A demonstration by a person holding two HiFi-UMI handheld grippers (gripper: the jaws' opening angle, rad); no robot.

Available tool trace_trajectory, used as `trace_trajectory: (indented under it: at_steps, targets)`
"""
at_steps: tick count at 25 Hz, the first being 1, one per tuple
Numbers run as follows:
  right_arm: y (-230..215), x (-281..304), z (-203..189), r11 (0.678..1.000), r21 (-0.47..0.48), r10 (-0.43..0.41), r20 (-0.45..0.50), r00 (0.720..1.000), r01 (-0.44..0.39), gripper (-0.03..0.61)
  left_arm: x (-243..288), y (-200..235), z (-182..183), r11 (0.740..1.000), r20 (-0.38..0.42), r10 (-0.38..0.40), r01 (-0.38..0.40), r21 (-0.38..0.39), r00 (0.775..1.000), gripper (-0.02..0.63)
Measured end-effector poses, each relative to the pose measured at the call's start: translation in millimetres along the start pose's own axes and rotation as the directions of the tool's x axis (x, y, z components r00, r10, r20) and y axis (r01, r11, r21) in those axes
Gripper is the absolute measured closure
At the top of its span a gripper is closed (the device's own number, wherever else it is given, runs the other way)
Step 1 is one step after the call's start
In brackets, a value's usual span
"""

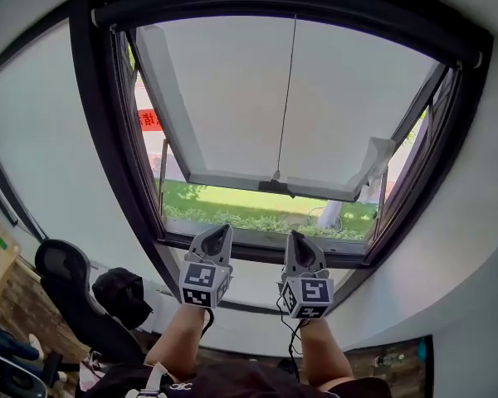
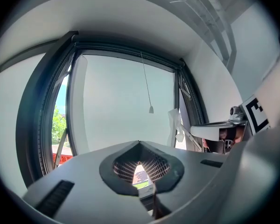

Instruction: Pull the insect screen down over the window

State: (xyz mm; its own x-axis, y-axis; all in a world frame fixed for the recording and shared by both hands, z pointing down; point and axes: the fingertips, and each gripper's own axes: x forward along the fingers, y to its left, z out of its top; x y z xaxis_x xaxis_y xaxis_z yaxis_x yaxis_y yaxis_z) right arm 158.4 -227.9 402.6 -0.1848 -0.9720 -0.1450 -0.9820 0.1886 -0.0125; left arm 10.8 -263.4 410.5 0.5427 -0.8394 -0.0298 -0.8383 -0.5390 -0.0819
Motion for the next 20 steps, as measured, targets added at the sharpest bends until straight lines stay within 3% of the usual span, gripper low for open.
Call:
trace_trajectory:
  at_steps: [10, 16, 20]
  targets:
    - [-8, 47, 3, 0.999, -0.052, 0.006, 0.007, 1.0, -0.006, 0.577, 42, 26, 5, 1.0, 0.004, -0.012, 0.012, 0.013, 1.0, 0.601]
    - [-11, 59, 12, 0.997, -0.073, -0.036, 0.04, 0.999, 0.039, 0.577, 44, 59, 14, 0.995, 0.0, -0.011, 0.011, 0.097, 1.0, 0.601]
    - [-21, 57, 19, 0.986, -0.139, -0.083, 0.053, 0.995, 0.089, 0.577, 42, 80, 25, 0.984, 0.014, 0.001, -0.003, 0.18, 1.0, 0.601]
